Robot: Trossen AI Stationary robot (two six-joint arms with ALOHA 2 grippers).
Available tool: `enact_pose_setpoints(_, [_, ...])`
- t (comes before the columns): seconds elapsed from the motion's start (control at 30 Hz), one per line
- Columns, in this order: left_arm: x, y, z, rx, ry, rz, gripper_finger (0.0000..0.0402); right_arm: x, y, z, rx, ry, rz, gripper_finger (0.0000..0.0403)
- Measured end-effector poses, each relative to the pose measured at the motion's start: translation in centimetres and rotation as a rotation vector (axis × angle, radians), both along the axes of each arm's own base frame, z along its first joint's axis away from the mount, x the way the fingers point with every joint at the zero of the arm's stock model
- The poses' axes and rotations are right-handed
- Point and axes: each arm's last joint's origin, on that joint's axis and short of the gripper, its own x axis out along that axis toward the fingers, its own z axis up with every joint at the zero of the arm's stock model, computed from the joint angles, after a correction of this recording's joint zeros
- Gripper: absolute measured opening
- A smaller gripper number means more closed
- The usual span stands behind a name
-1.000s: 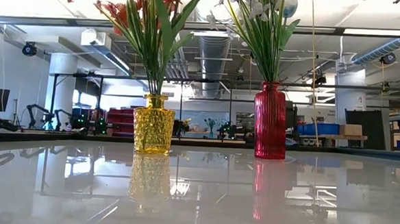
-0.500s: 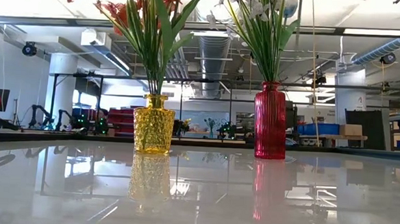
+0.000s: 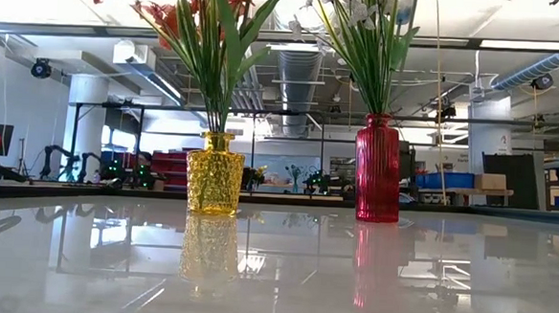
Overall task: Sort flowers into vase by color
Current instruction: Put the white tulip into the red flower vase
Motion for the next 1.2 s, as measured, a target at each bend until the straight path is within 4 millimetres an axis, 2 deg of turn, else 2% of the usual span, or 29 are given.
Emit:
enact_pose_setpoints(0.13, [-0.5,0.6,0.2,-0.015,-0.009,-0.003,0.0076,0.2,0.0,-0.8,-0.007,-0.024,-0.008,0.0018])
enact_pose_setpoints(0.4, [-0.8,1.3,-1.1,-0.015,-0.003,-0.001,0.0076,-0.2,-0.2,-2.4,-0.061,-0.109,-0.038,0.0018])
enact_pose_setpoints(0.67, [-1.0,2.1,-1.9,-0.041,-0.025,0.014,0.0076,-0.2,-0.3,-3.0,-0.096,-0.084,-0.056,0.0018])
enact_pose_setpoints(1.2, [-0.8,2.3,-1.8,-0.057,-0.043,0.025,0.0076,1.1,0.4,-4.4,-0.132,-0.021,-0.045,0.0018])
